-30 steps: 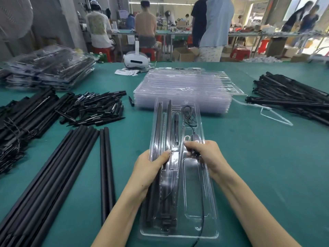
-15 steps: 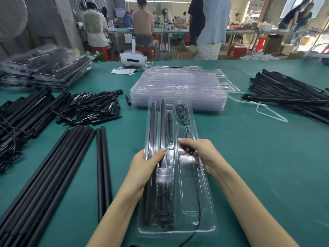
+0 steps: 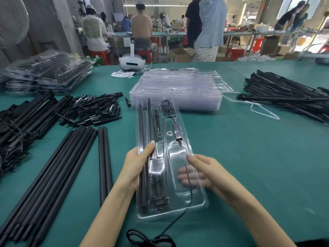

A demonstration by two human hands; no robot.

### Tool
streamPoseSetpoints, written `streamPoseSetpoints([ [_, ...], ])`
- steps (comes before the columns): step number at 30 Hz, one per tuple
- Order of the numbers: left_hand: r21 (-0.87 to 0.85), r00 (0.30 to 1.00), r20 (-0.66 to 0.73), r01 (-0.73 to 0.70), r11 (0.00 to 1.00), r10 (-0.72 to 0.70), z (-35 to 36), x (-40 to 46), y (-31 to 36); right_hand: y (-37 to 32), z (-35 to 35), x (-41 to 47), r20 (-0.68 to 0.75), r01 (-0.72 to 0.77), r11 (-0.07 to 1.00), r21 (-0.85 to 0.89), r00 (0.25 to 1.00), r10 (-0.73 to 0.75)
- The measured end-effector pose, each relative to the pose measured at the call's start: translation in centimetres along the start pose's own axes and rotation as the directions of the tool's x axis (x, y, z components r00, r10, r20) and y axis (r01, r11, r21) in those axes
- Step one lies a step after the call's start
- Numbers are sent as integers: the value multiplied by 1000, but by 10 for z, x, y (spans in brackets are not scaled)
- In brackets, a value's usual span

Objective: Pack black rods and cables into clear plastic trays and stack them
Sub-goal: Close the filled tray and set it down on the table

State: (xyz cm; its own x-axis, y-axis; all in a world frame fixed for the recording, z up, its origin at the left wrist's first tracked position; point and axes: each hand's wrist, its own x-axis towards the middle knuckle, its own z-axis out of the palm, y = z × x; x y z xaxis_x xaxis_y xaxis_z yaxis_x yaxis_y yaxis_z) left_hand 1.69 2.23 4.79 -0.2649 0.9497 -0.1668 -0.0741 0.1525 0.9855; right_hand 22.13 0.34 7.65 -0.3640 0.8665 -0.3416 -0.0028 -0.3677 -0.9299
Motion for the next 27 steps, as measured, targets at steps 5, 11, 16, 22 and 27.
streamPoseSetpoints([
  [5,11,1000,-7,-4,1000,4,0,0,5,47,11,-58,343,-249,906,342,931,126],
  [11,-11,999,-9,43,999,-43,-3,-1,13,46,20,-70,162,-69,924,376,987,8],
  [16,-8,999,-9,40,999,-40,-5,-5,12,35,8,-68,162,-76,941,331,987,23],
  [22,-12,997,-69,19,1000,-20,1,-11,5,33,-14,-59,145,-124,979,160,984,101],
  [27,6,996,-88,1,1000,-1,2,-13,5,35,-26,-54,44,-82,996,43,996,80],
])
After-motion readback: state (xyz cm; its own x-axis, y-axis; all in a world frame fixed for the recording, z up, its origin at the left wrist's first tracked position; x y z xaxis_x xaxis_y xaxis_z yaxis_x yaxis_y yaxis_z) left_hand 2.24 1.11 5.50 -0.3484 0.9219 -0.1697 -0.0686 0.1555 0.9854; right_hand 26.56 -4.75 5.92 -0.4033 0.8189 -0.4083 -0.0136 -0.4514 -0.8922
